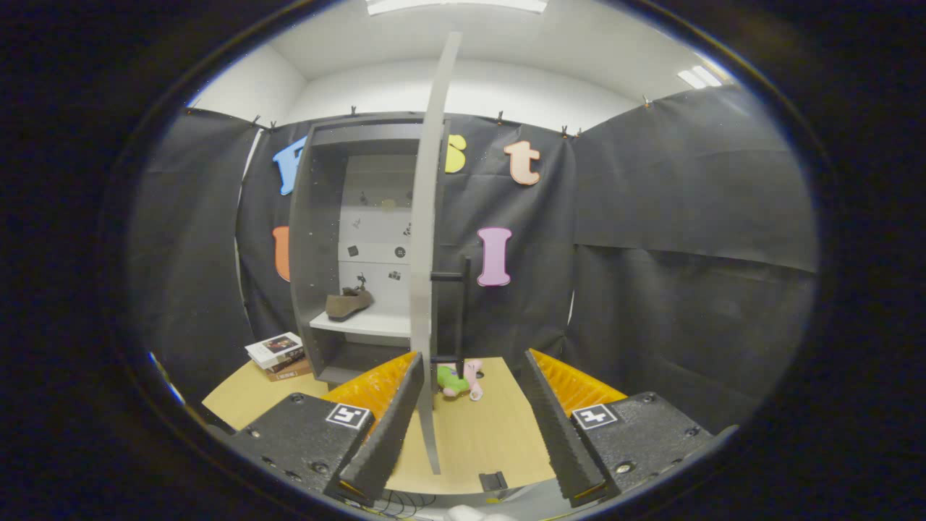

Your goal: Open the shoe cabinet door, grab the shoes and put them into the shoe cabinet, then close the shoe cabinet door.

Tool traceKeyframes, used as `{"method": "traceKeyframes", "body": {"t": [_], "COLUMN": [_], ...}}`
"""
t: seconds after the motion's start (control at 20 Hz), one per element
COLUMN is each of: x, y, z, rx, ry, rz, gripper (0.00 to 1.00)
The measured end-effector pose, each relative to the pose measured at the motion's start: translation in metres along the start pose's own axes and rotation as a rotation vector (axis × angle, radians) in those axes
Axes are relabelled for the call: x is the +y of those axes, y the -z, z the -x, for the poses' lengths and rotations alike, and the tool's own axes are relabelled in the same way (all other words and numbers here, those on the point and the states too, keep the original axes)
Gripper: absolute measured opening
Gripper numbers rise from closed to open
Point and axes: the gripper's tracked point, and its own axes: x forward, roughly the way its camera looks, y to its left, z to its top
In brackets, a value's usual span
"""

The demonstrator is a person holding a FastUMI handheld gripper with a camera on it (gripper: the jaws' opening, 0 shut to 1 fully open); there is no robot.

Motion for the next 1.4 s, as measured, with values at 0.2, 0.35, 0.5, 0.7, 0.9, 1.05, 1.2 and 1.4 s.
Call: {"method": "traceKeyframes", "body": {"t": [0.2, 0.35, 0.5, 0.7, 0.9, 1.05, 1.2, 1.4], "x": [0.039, 0.078, 0.12, 0.163, 0.199, 0.217, 0.229, 0.236], "y": [0.029, 0.071, 0.125, 0.19, 0.247, 0.293, 0.332, 0.371], "z": [0.02, 0.022, 0.011, -0.011, -0.045, -0.074, -0.106, -0.146], "rx": [0.034, 0.098, 0.173, 0.262, 0.334, 0.407, 0.484, 0.557], "ry": [-0.019, -0.055, -0.095, -0.124, -0.15, -0.162, -0.168, -0.166], "rz": [-0.03, -0.014, 0.001, -0.009, -0.022, -0.015, -0.033, -0.032], "gripper": [0.95, 0.95, 0.96, 0.96, 0.96, 0.96, 0.96, 0.96]}}
